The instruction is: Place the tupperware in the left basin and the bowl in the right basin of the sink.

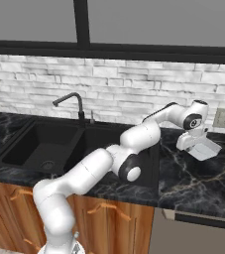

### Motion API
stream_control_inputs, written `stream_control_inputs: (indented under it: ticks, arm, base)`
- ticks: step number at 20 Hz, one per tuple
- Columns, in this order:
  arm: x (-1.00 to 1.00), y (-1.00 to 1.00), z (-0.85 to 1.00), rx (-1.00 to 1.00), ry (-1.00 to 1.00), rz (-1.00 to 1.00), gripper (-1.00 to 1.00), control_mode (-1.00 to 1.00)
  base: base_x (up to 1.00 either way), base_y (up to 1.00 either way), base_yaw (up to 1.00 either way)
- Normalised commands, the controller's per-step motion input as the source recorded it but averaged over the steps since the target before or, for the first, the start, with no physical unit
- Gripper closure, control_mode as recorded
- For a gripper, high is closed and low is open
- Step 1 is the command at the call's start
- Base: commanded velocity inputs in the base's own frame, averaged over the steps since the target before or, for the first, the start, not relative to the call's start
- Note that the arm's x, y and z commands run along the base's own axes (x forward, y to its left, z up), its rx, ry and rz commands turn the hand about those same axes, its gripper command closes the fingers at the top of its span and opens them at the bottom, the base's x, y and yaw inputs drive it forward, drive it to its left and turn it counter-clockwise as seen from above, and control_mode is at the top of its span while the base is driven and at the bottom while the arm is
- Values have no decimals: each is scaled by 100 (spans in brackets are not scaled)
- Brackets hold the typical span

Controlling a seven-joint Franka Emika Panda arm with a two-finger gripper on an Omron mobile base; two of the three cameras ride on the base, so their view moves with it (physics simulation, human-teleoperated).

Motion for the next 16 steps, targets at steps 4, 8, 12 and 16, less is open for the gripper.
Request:
stream_control_inputs:
  ticks: [4, 8, 12, 16]
  arm:
    - [-25, 12, 26, -3, -15, 0, 100, -100]
    - [-34, 27, 20, -6, -19, 0, 100, -100]
    - [-44, 39, 10, -9, -16, 0, 100, -100]
    - [-39, 39, 13, -9, -8, 2, 100, -100]
  base:
    - [0, 0, 0]
    - [0, 0, 0]
    - [0, 0, 0]
    - [0, 0, 0]
